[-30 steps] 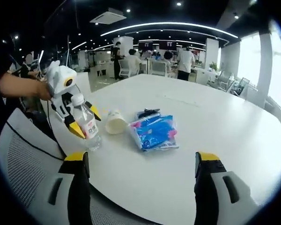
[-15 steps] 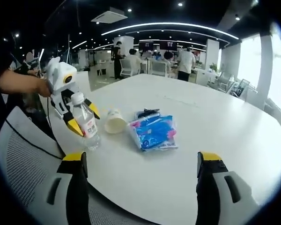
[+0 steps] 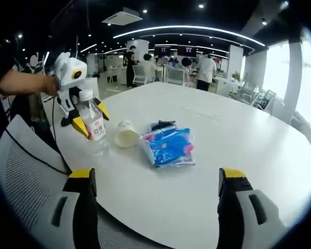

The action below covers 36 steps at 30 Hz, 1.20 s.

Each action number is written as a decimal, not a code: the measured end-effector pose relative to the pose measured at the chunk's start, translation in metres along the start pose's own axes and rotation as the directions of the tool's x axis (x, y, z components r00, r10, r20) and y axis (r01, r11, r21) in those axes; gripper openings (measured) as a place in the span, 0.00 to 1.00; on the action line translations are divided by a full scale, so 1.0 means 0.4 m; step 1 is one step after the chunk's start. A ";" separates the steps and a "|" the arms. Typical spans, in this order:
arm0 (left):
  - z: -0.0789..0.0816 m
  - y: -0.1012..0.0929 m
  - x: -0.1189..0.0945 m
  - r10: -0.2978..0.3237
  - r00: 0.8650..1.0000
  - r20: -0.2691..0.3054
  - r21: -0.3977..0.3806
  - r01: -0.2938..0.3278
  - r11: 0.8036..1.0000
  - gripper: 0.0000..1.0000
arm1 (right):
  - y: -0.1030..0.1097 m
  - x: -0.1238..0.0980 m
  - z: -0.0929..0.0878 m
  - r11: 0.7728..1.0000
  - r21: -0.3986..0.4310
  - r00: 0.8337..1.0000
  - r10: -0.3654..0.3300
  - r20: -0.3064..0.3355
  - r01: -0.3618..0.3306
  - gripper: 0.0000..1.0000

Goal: Arrange the tabletop items into an orderly group along one side of the table until the central work area is clear of visible clutter.

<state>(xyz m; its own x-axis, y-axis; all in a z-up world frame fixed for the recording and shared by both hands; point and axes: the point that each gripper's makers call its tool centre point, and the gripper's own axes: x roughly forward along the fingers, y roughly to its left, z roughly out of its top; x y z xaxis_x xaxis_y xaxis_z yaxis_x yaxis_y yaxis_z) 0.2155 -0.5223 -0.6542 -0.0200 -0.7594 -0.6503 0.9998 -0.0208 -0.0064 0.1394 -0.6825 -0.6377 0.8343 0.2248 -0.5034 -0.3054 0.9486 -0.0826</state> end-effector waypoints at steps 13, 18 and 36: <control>0.032 0.082 -0.089 0.005 1.000 0.012 0.015 -0.005 1.000 0.40 | 0.007 0.002 0.001 1.000 0.009 1.000 0.014 0.001 -0.014 1.00; 0.044 0.107 -0.120 0.013 1.000 0.015 0.028 -0.013 1.000 0.40 | 0.008 0.002 0.001 1.000 0.004 1.000 0.014 -0.002 -0.014 1.00; 0.038 0.205 -0.144 0.033 0.999 0.001 0.063 -0.033 0.997 0.40 | 0.001 0.001 0.000 1.000 0.003 1.000 0.001 -0.003 -0.001 1.00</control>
<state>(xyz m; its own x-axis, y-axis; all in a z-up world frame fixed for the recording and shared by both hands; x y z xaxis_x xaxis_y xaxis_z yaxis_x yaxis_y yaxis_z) 0.2987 -0.4902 -0.6058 0.0126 -0.7604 -0.6494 0.9973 -0.0371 0.0628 0.1397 -0.6822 -0.6378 0.8327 0.2256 -0.5057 -0.3051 0.9490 -0.0790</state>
